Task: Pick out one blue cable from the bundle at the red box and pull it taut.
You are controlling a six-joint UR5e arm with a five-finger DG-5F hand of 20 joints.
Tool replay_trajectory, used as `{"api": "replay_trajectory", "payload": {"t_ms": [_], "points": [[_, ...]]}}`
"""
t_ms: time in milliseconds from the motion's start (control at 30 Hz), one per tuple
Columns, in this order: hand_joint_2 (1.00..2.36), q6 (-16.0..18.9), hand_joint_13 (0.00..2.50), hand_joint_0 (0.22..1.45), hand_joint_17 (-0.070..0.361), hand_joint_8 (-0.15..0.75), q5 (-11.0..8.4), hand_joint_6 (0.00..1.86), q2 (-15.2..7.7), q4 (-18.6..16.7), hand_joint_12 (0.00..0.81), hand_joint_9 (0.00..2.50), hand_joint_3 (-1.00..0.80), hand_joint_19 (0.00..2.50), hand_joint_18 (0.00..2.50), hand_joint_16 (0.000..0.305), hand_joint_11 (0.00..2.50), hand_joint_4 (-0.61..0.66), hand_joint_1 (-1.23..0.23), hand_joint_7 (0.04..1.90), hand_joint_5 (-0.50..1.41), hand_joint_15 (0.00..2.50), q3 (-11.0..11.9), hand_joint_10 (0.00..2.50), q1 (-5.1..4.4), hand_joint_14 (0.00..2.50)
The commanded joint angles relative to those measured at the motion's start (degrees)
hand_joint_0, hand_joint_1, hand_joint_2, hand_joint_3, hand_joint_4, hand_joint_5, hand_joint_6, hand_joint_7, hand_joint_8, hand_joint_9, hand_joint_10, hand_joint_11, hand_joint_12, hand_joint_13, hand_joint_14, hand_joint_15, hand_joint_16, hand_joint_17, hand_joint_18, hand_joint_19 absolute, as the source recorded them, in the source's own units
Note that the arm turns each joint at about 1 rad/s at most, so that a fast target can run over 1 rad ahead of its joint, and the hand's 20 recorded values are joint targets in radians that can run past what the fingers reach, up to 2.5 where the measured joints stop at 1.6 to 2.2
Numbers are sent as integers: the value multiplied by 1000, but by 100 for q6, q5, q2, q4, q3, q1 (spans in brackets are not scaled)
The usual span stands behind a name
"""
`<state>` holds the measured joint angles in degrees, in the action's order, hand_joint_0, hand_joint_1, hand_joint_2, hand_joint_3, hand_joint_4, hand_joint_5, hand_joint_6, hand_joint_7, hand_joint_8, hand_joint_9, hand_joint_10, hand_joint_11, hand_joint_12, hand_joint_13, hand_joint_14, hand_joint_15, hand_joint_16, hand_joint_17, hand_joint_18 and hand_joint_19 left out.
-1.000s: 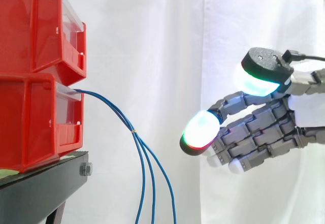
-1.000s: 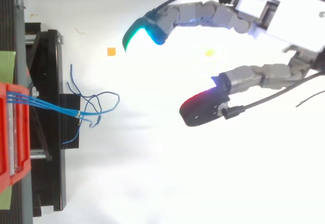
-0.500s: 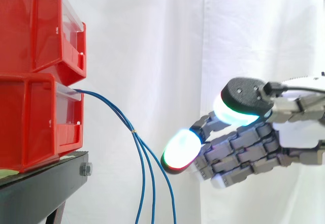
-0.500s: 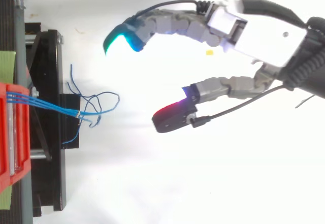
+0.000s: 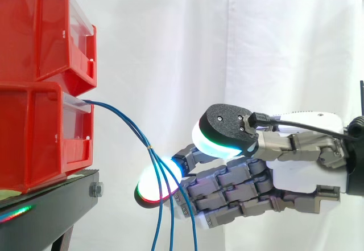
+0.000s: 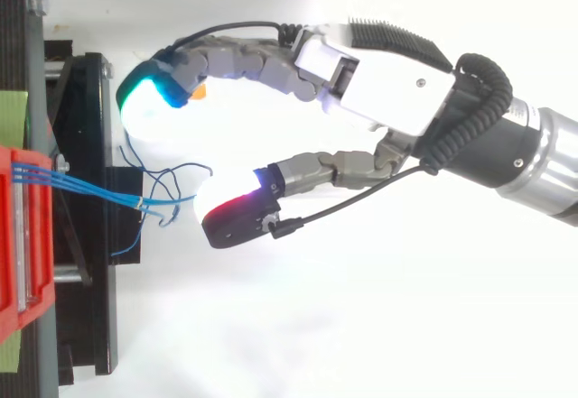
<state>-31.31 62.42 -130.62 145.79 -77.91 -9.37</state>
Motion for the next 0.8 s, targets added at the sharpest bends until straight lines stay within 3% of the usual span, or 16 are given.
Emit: {"api": "replay_trajectory", "payload": {"t_ms": [0, 33, 133, 767], "points": [[1000, 187, 280, 462, 99, 246, 7, 502, -174, -376, 316, 318, -500, 250, 213, 44, 229, 189, -549, 778, -247, 186, 4, 8, -3, 7], [1000, 371, 280, 463, 99, 246, 16, 502, -209, -631, 315, 318, -500, 250, 212, 44, 229, 190, -547, 781, -247, 190, 4, 8, -12, 7], [1000, 477, 282, 466, 98, 248, 25, 502, -201, -710, 315, 324, -500, 258, 213, 44, 244, 192, -540, 786, -244, 192, 4, 8, -12, 7], [1000, 494, 295, 508, 93, 241, 130, 503, -209, -341, 308, 350, -500, 286, 226, 41, 268, 193, -531, 866, -225, 200, 4, 11, -74, 7]]}}
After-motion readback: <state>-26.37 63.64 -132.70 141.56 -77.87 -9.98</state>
